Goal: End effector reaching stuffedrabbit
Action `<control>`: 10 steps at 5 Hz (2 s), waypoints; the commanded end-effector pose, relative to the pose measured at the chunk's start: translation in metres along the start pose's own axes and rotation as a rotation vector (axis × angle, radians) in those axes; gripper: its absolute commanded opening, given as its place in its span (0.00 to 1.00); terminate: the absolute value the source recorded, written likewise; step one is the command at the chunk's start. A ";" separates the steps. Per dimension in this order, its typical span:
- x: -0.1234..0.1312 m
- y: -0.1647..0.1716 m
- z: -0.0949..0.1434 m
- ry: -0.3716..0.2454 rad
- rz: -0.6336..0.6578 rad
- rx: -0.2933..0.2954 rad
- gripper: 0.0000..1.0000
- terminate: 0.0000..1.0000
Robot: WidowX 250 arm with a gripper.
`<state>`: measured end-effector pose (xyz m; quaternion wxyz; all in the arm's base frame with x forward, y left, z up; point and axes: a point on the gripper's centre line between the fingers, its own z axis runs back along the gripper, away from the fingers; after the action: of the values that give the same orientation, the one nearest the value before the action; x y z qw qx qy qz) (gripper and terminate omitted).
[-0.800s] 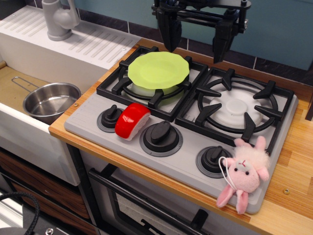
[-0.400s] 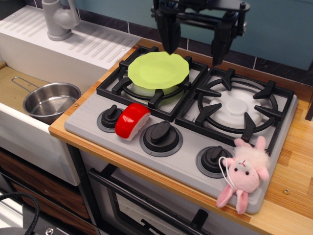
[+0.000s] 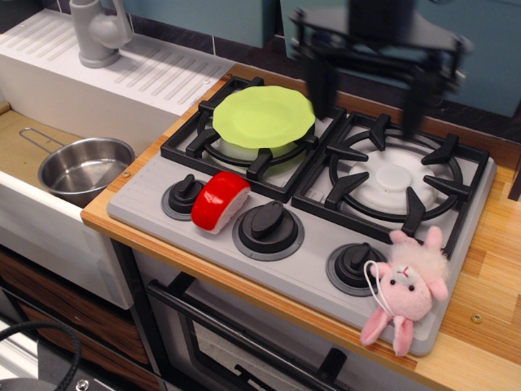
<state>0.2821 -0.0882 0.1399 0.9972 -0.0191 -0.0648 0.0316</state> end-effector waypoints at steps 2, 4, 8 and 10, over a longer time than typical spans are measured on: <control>-0.019 -0.029 -0.026 -0.109 -0.006 -0.038 1.00 0.00; -0.050 -0.022 -0.050 -0.146 -0.004 -0.046 1.00 0.00; -0.055 -0.053 -0.085 -0.190 0.020 -0.057 1.00 0.00; -0.051 -0.067 -0.103 -0.210 0.022 -0.081 1.00 0.00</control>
<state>0.2408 -0.1542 0.0224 0.9866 -0.0413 -0.1527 0.0405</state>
